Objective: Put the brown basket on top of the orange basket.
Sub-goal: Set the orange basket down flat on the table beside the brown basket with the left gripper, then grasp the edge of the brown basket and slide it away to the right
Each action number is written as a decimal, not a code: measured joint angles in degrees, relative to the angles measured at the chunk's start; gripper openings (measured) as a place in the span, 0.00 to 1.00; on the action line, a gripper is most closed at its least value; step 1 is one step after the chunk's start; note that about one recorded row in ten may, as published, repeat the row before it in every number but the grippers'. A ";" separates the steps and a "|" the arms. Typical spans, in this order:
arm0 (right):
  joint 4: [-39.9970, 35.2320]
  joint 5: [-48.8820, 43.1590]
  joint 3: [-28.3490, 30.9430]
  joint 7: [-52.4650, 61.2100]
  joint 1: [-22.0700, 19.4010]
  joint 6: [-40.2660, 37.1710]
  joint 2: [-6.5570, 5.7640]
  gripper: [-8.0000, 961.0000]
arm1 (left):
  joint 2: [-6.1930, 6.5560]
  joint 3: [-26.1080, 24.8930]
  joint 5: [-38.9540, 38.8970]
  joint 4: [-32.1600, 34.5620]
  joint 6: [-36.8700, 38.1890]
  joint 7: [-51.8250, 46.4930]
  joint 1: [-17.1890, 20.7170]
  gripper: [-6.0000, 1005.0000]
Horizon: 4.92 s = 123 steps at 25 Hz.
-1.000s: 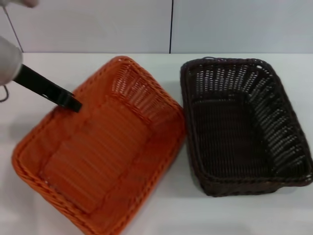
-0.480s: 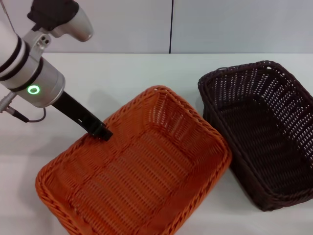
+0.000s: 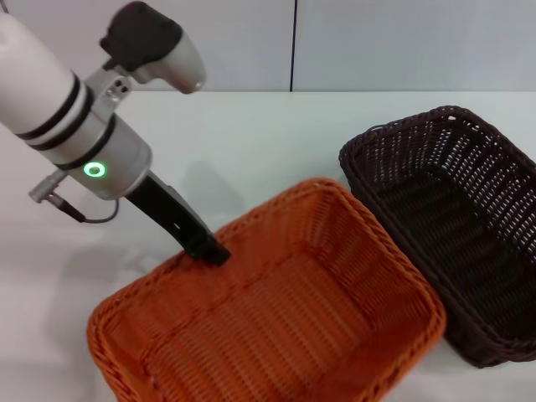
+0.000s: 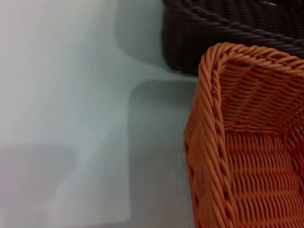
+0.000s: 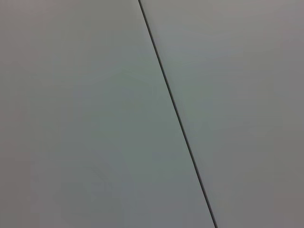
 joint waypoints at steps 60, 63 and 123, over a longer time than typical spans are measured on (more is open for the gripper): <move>-19.90 -3.95 -32.54 31.59 4.70 10.37 -3.98 0.64 | -0.10 9.07 -20.58 6.79 -42.90 20.42 9.05 0.82; -28.42 -10.82 -44.79 48.24 3.89 11.51 -6.66 0.64 | -0.10 11.46 -33.55 5.98 -52.69 31.56 14.01 0.84; -67.64 -71.85 -65.36 61.88 3.04 -39.83 -2.58 0.64 | -0.19 13.74 -124.54 -32.77 -46.98 101.55 11.19 0.84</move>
